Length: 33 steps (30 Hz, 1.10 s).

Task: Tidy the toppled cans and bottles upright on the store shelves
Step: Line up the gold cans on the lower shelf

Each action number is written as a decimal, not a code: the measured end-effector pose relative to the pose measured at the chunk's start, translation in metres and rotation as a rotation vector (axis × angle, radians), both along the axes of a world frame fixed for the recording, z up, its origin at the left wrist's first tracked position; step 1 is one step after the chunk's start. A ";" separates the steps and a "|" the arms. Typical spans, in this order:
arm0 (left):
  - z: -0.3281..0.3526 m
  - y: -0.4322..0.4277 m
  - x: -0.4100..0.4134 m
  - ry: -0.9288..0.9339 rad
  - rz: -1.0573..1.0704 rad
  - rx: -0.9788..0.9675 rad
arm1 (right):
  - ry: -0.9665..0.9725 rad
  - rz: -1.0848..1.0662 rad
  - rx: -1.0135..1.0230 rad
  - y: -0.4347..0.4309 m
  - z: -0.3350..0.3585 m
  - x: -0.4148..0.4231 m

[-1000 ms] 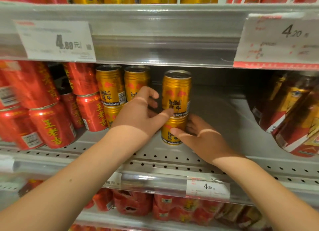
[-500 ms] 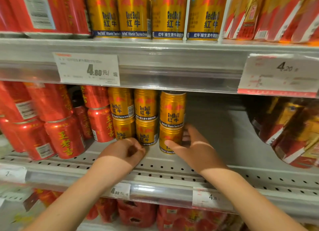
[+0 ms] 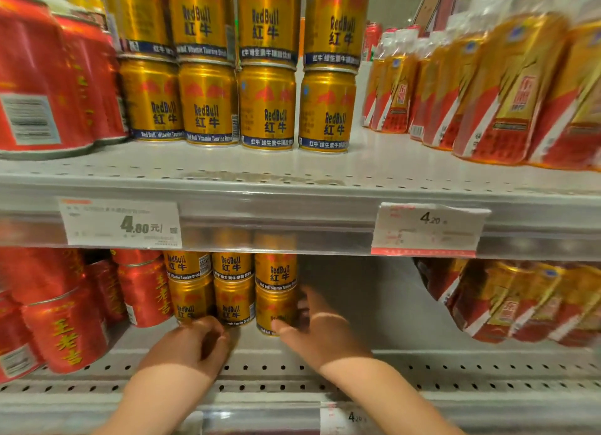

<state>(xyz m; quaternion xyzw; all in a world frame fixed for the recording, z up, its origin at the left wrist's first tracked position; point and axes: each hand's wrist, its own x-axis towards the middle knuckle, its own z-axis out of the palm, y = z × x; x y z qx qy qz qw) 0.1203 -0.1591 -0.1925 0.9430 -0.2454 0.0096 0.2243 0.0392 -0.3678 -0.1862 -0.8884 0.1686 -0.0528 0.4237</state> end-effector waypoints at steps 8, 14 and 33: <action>0.001 0.005 0.000 0.118 0.026 -0.193 | -0.022 -0.079 -0.053 0.006 -0.001 0.007; -0.005 0.008 0.008 0.180 0.108 -0.436 | -0.070 -0.130 -0.047 0.007 -0.008 0.004; -0.006 -0.002 0.015 0.108 0.128 -0.312 | -0.192 -0.129 0.060 0.008 -0.009 0.015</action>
